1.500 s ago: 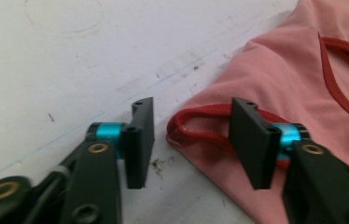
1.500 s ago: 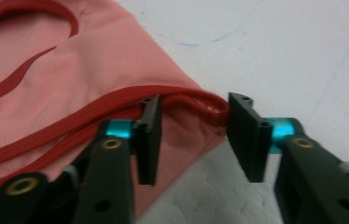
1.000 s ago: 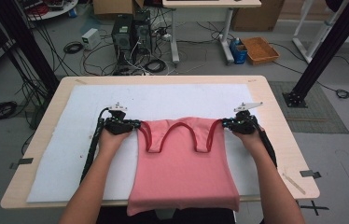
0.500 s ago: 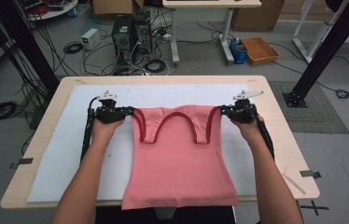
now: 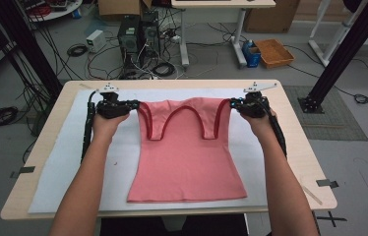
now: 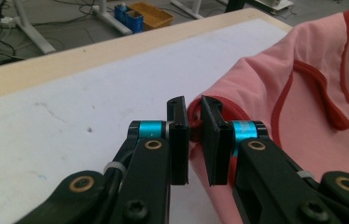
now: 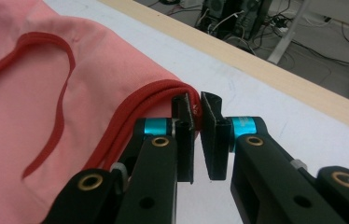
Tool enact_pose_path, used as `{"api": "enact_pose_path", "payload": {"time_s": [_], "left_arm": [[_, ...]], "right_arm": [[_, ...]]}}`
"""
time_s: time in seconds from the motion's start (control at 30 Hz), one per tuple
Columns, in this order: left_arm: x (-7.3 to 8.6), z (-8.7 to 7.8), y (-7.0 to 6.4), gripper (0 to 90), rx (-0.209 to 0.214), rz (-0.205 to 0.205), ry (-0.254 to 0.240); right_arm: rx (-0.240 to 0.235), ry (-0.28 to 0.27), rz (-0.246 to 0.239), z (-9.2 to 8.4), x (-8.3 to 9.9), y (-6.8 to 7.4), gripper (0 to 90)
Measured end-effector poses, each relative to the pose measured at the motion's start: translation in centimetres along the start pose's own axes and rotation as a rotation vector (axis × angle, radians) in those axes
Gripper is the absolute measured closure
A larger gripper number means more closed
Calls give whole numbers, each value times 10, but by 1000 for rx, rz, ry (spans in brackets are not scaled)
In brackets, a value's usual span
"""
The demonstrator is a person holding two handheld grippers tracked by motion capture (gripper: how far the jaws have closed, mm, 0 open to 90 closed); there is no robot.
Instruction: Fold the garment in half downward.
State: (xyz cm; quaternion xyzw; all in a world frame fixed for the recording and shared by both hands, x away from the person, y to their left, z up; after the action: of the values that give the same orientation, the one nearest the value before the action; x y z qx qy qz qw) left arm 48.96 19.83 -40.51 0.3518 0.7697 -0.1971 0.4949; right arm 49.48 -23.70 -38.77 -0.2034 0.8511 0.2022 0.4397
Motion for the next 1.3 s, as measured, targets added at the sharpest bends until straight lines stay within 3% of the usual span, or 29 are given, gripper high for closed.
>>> {"api": "enact_pose_path", "payload": {"time_s": [0.23, 0.53, 0.83, 1.07, 1.3], "left_arm": [[16, -9, -11, 815, 40, -6, -17], [24, -31, -30, 814, 66, 20, -59], [37, -65, -68, 812, 123, 76, -114], [59, -83, -94, 810, 155, 83, -119], [70, -87, -112, 809, 178, 98, -92]], "right_arm": [[-51, -8, 6, -8, 23, 0, 845], [-107, -41, -22, -31, 36, 13, 844], [-144, -58, -109, -70, 62, 34, 842], [-184, -73, -142, -88, 92, 50, 842], [-200, -55, -163, -97, 112, 61, 842]]}}
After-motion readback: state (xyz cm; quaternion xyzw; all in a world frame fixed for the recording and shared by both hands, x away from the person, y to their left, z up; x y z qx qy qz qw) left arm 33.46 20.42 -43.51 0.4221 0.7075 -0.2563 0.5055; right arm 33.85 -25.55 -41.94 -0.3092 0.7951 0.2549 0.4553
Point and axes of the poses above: each handheld gripper's, and its own axes: z roughly forward along the jaws, x roughly out of its underside, y roughly to its left, the point moved 4 cm from there along z, roughly forward along the jaws, and after that the axes turned 15 degrees about z, right-handed, at the moved point
